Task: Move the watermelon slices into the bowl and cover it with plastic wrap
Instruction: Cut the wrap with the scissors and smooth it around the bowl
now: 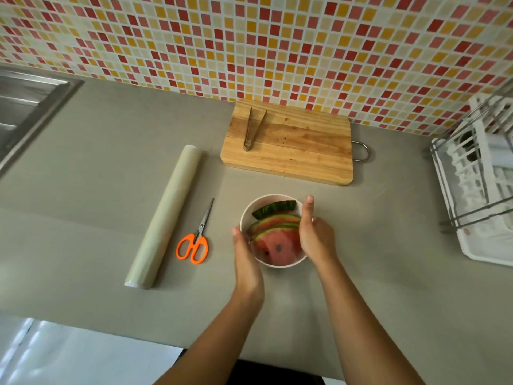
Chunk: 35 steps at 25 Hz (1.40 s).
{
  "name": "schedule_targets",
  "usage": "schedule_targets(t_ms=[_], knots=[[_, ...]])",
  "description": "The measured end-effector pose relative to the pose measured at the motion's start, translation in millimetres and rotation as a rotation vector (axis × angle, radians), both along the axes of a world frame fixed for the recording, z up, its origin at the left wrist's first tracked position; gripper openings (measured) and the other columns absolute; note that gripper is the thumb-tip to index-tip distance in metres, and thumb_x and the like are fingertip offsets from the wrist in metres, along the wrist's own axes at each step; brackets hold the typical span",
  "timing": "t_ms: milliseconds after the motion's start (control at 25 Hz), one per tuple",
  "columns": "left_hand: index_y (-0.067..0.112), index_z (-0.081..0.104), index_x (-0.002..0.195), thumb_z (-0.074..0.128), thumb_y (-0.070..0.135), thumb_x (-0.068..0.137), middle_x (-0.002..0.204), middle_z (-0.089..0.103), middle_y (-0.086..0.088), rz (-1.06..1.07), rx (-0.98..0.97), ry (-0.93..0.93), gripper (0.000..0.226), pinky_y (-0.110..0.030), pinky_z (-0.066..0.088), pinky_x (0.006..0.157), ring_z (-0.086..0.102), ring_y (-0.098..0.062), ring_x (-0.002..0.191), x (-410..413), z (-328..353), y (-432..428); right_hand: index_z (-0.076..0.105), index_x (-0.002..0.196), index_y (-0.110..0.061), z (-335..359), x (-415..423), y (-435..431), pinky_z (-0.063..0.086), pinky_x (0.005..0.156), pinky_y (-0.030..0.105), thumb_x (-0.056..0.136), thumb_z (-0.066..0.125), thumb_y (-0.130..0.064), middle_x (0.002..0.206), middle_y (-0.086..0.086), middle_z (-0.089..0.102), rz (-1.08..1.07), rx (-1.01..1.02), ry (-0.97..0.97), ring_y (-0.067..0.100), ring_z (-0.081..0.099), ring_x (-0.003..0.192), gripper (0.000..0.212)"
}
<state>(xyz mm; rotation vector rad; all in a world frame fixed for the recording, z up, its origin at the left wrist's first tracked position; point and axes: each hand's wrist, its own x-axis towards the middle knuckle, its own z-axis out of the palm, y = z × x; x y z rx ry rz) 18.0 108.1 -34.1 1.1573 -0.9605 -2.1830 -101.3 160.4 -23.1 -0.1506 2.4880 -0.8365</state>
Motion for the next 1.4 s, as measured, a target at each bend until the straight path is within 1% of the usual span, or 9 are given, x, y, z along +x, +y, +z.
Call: schedule_targets(t_ms=[160, 320, 400, 480, 600, 720, 960, 1080, 1400], knots=[[0.003, 0.054, 0.129, 0.006, 0.057, 0.096, 0.119, 0.064, -0.022, -0.098, 0.026, 0.087, 0.078, -0.042, 0.049, 0.095, 0.061, -0.032, 0.112, -17.8, 7.9, -50.6, 0.065, 0.099, -0.006, 3.4, 9.6, -0.3, 0.038, 0.072, 0.033, 0.077, -0.002, -0.077, 0.1, 0.02, 0.061, -0.067, -0.038, -0.127, 0.03, 0.053, 0.081, 0.101], [0.013, 0.032, 0.146, 0.01, 0.06, 0.095, 0.147, 0.043, -0.008, -0.072, 0.012, -0.005, 0.073, -0.04, 0.034, 0.11, 0.044, -0.023, 0.132, -16.3, -3.0, -65.4, 0.058, 0.12, -0.002, 3.6, -2.4, 4.0, 0.041, 0.086, 0.035, 0.068, -0.003, -0.085, 0.123, 0.025, 0.055, -0.047, 0.046, -0.126, 0.036, 0.054, 0.107, 0.115], [0.015, 0.037, 0.144, 0.012, 0.055, 0.097, 0.147, 0.044, -0.007, 0.019, 0.007, 0.034, 0.066, -0.041, 0.032, 0.112, 0.044, -0.021, 0.132, -14.4, -10.5, -52.6, 0.047, 0.132, -0.005, 1.6, -12.4, -0.4, 0.037, 0.101, 0.037, 0.075, 0.0, -0.08, 0.136, 0.021, 0.049, -0.048, -0.157, -0.036, 0.034, 0.047, 0.124, 0.105], [0.015, 0.052, 0.132, 0.013, 0.054, 0.098, 0.132, 0.059, -0.01, 0.022, 0.011, 0.065, 0.065, -0.04, 0.042, 0.104, 0.056, -0.022, 0.121, -16.5, -14.7, -41.9, 0.038, 0.14, -0.017, -0.8, -10.3, -11.1, 0.034, 0.108, 0.038, 0.083, 0.005, -0.072, 0.144, 0.007, 0.044, -0.146, -0.509, -0.164, 0.027, 0.044, 0.13, 0.085], [0.016, 0.058, 0.123, 0.017, 0.065, 0.093, 0.123, 0.064, -0.012, 0.054, 0.093, -0.133, 0.071, -0.045, 0.046, 0.101, 0.061, -0.026, 0.112, -26.5, -12.5, -40.1, 0.061, 0.115, -0.031, -11.9, 1.9, -23.2, 0.053, 0.089, 0.037, 0.09, 0.009, -0.064, 0.117, 0.006, 0.067, -0.25, -0.713, -0.254, 0.021, 0.065, 0.104, 0.066], [0.02, 0.054, 0.131, 0.017, 0.074, 0.084, 0.129, 0.06, -0.012, 0.081, 0.111, -0.349, 0.08, -0.048, 0.041, 0.105, 0.058, -0.029, 0.116, -32.7, -7.5, -43.3, 0.069, 0.094, -0.03, -18.3, 4.7, -25.9, 0.056, 0.076, 0.032, 0.088, 0.011, -0.068, 0.099, 0.008, 0.073, -0.379, -0.782, -0.265, 0.02, 0.071, 0.088, 0.07], [0.006, 0.056, 0.128, 0.002, 0.068, 0.088, 0.13, 0.055, -0.021, 0.025, -0.198, -0.645, 0.092, -0.047, 0.036, 0.106, 0.049, -0.037, 0.121, -39.1, 13.9, -40.2, 0.07, 0.083, -0.027, -19.9, 1.3, -28.0, 0.055, 0.085, 0.04, 0.09, 0.01, -0.066, 0.1, 0.014, 0.071, -0.459, -0.817, -0.257, 0.027, 0.068, 0.094, 0.072], [0.012, 0.056, 0.129, -0.001, 0.067, 0.088, 0.128, 0.057, -0.02, -0.038, -0.345, -0.7, 0.089, -0.047, 0.035, 0.105, 0.049, -0.036, 0.121, -37.4, 15.5, -41.3, 0.069, 0.085, -0.024, -18.2, 2.2, -27.5, 0.054, 0.087, 0.043, 0.089, 0.01, -0.068, 0.1, 0.014, 0.071, -0.463, -0.803, -0.255, 0.028, 0.068, 0.093, 0.073], [0.006, 0.053, 0.113, 0.004, 0.071, 0.085, 0.104, 0.059, -0.02, -0.238, -0.604, -0.805, 0.085, -0.039, 0.033, 0.081, 0.054, -0.037, 0.106, -29.3, 15.0, -52.6, 0.069, 0.093, -0.019, -14.5, 2.3, -30.2, 0.052, 0.092, 0.046, 0.087, 0.011, -0.069, 0.104, 0.015, 0.07, -0.456, -0.744, -0.255, 0.029, 0.066, 0.097, 0.078]])
